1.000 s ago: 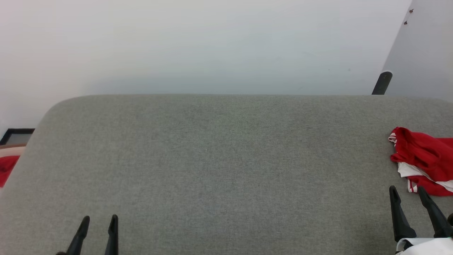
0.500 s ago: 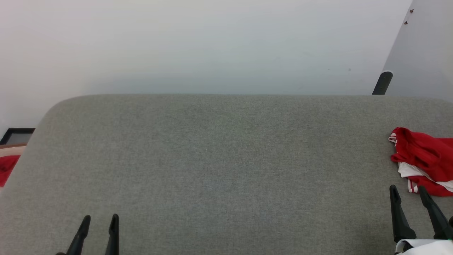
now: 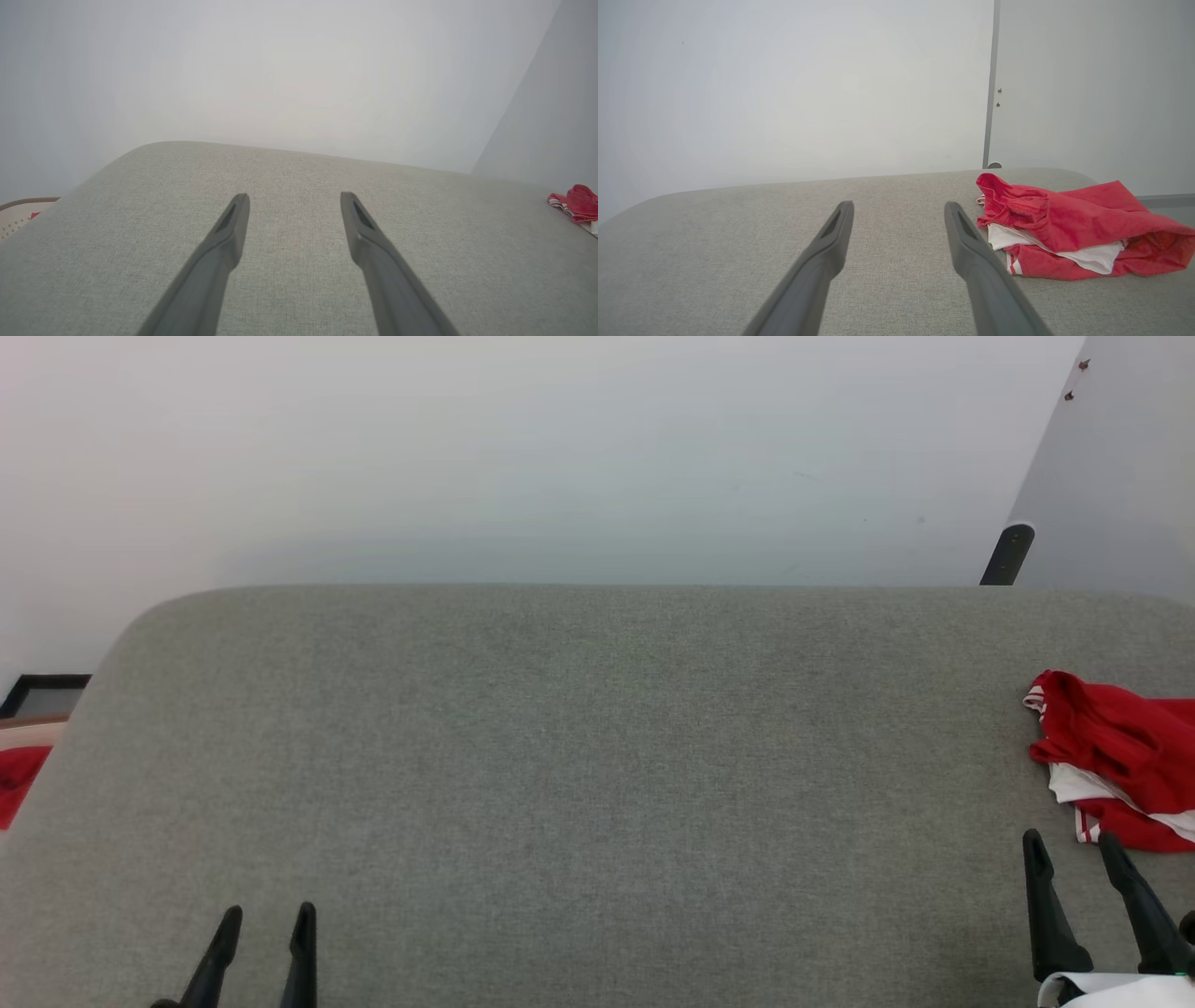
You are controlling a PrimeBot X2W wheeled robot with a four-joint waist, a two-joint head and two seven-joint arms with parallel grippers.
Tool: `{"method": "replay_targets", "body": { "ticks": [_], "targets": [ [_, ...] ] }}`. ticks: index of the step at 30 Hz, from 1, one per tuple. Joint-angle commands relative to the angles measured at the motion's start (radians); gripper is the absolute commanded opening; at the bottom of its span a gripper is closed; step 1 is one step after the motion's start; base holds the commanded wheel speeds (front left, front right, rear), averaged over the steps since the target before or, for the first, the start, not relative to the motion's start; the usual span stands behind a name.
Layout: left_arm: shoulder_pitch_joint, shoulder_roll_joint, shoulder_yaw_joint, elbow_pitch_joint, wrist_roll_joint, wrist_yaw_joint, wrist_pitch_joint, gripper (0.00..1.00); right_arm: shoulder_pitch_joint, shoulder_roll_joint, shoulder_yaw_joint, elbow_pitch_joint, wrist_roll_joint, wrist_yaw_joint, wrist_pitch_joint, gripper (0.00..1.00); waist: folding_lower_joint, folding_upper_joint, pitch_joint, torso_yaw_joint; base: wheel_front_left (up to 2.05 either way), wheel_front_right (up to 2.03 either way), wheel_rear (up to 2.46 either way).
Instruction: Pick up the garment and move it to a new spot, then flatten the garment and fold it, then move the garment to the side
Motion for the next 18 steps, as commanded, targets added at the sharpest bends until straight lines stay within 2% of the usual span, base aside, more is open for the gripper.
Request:
{"method": "replay_targets", "body": {
  "ticks": [1,9,10,15,18],
  "targets": [
    [-0.009,0.002,0.003,0.007,0.005,-0.002,0.000,1.00,0.006,0.006,0.002,-0.007,-0.006,-0.001,0.005,1.00,0.0000,0.0000,0.002,0.000,0.00,0.00,0.00],
    [-0.018,-0.001,0.005,0.015,0.005,-0.002,0.000,1.00,0.005,0.011,0.007,-0.011,-0.003,-0.001,0.003,1.00,0.0000,0.0000,0.012,0.000,0.00,0.00,0.00],
    [-0.007,-0.002,0.003,0.015,0.003,0.000,0.000,0.00,0.000,0.007,0.007,-0.006,0.001,0.000,0.006,0.00,0.0000,0.0000,0.012,0.000,0.00,0.00,0.00],
    [-0.003,-0.018,-0.005,0.041,-0.025,0.000,0.007,0.00,0.000,0.013,0.010,0.026,0.029,0.000,0.013,0.00,0.0000,0.0000,0.013,-0.001,0.00,0.00,0.00],
    [-0.016,-0.024,-0.003,0.048,-0.079,0.000,0.022,0.00,-0.010,0.015,0.008,0.037,0.087,0.000,0.022,0.00,0.0000,0.0000,0.014,-0.001,0.00,0.00,0.00]
  ]
}}
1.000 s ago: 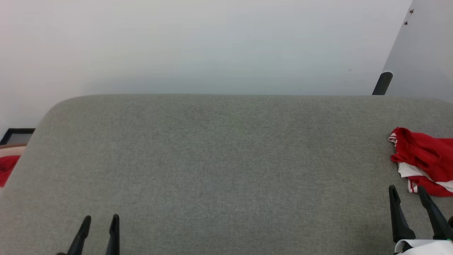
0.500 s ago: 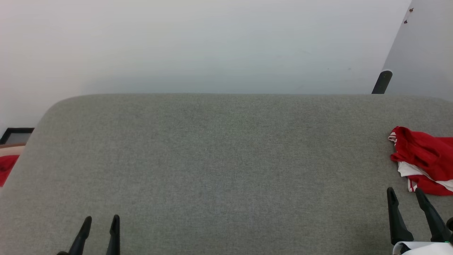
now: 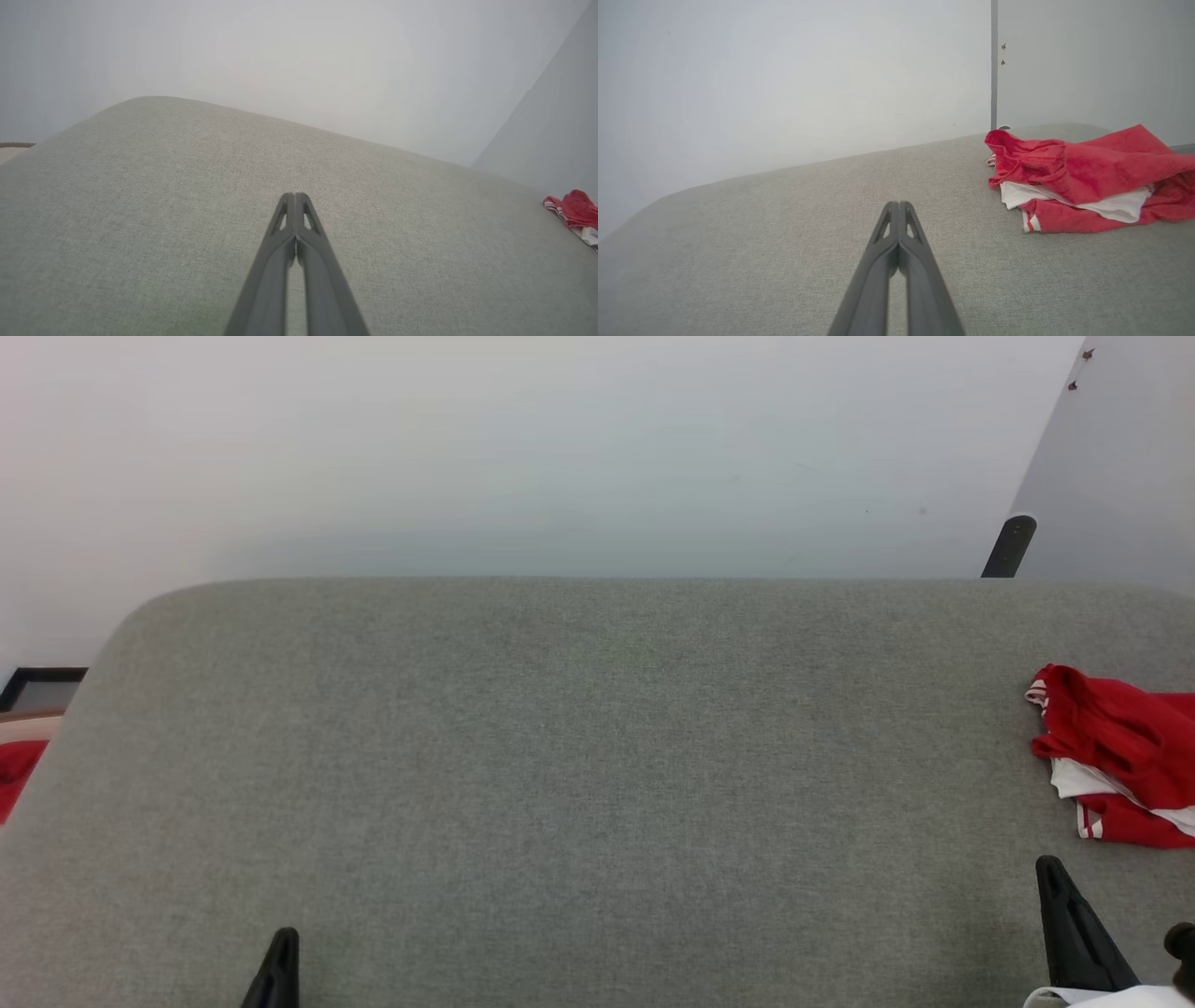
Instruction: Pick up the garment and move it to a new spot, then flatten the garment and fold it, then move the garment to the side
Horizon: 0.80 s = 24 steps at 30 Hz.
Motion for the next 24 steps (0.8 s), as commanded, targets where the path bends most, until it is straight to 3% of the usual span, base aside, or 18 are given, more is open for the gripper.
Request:
{"method": "replay_targets", "body": {
  "ticks": [1,24],
  "targets": [
    [-0.023,0.006,0.006,-0.010,-0.042,0.000,0.008,0.00,-0.022,-0.004,-0.004,-0.007,0.046,0.000,0.004,0.00,0.0000,-0.0001,0.000,0.000,0.00,0.00,0.00],
    [-0.115,-0.032,0.019,0.046,-0.385,-0.001,0.105,0.00,-0.086,0.010,-0.009,0.063,0.415,0.000,0.058,0.00,0.0000,-0.0001,0.005,-0.005,0.00,0.00,0.00]
  ]
}}
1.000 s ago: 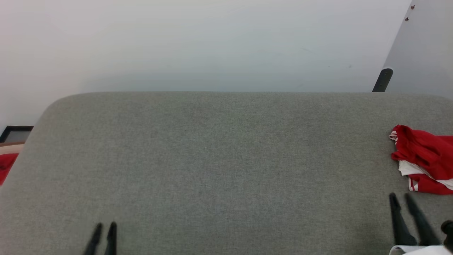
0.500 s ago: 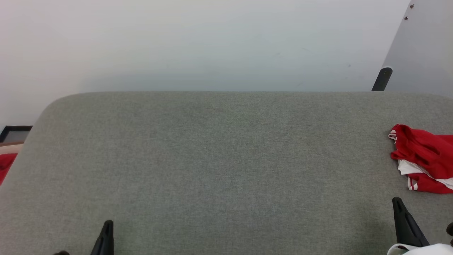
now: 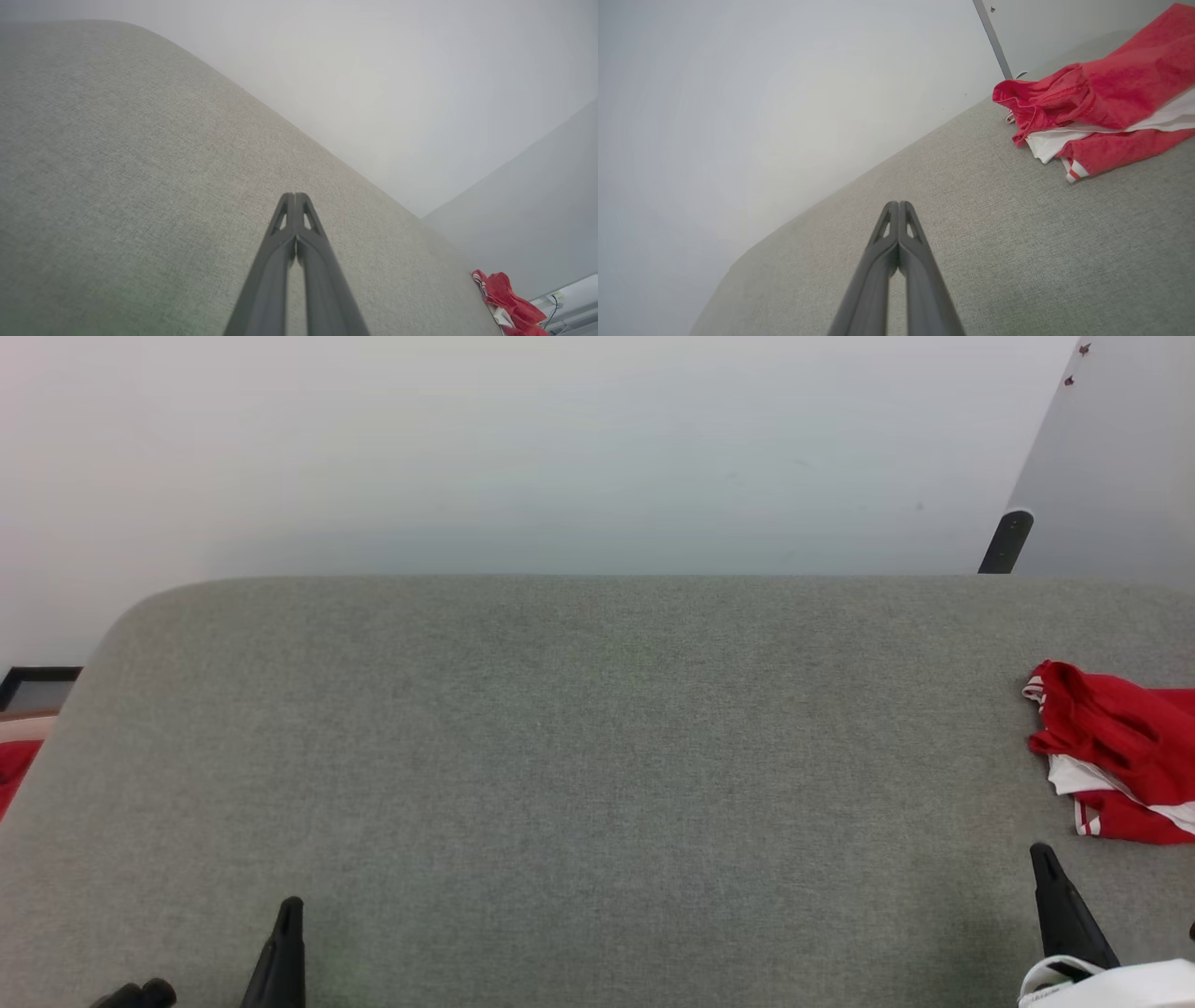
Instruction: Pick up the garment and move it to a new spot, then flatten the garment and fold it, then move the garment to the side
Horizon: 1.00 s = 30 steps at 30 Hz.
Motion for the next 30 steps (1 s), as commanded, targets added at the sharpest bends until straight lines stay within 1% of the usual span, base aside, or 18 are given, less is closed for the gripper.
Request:
{"method": "replay_targets", "body": {
  "ticks": [1,14,30],
  "targets": [
    [-0.027,0.004,0.008,-0.007,-0.035,-0.001,0.007,0.00,-0.034,0.000,-0.006,-0.006,0.040,0.000,0.003,0.00,0.0000,0.0000,0.000,0.000,0.00,0.00,0.00],
    [-0.067,-0.016,0.015,0.015,-0.190,-0.001,0.053,0.00,-0.062,0.006,-0.009,0.027,0.208,0.000,0.028,0.00,0.0000,0.0000,0.003,-0.003,0.00,0.00,0.00],
    [-0.110,-0.038,0.024,0.040,-0.353,-0.001,0.102,0.00,-0.092,0.013,-0.011,0.063,0.387,0.000,0.055,0.00,0.0000,0.0000,0.007,-0.007,0.00,0.00,0.00]
  ]
}}
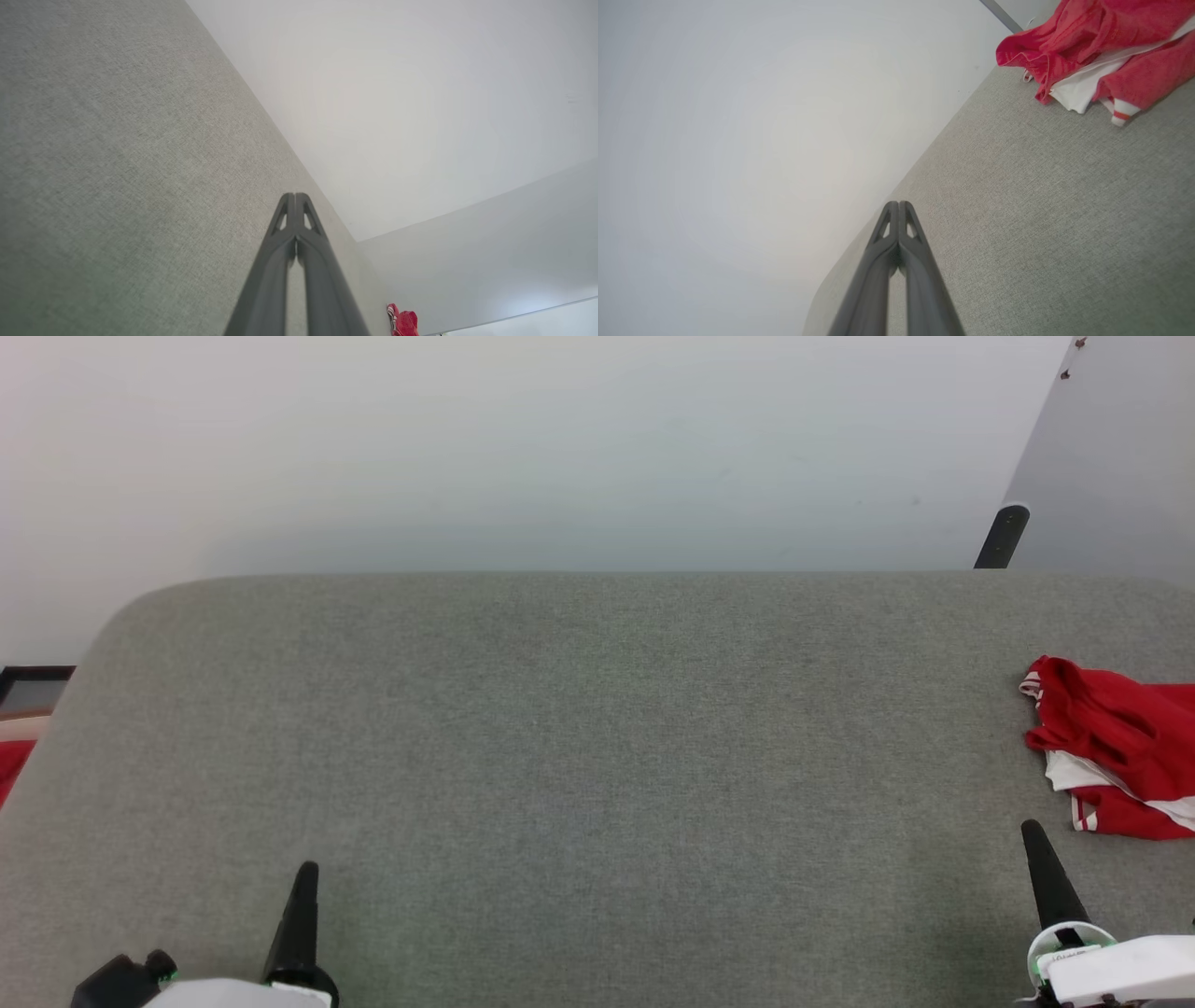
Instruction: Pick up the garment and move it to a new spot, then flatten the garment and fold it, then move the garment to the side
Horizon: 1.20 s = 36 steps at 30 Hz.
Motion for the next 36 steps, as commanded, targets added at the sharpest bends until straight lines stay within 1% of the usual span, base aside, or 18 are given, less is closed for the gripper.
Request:
{"method": "replay_targets", "body": {
  "ticks": [1,20,36],
  "targets": [
    [-0.026,0.000,0.006,-0.004,-0.031,-0.001,0.007,0.00,-0.021,0.000,-0.004,-0.002,0.036,0.000,0.004,0.00,0.0000,0.0000,0.000,0.000,0.00,0.00,0.00],
    [-0.069,-0.023,0.017,0.021,-0.192,-0.002,0.058,0.00,-0.054,0.007,-0.006,0.034,0.216,0.000,0.031,0.00,0.0000,0.0000,0.005,-0.005,0.00,0.00,0.00],
    [-0.101,-0.040,0.024,0.040,-0.309,-0.002,0.096,0.00,-0.074,0.013,-0.008,0.060,0.343,0.000,0.051,0.00,0.0000,0.0000,0.008,-0.008,0.00,0.00,0.00]
  ]
}}
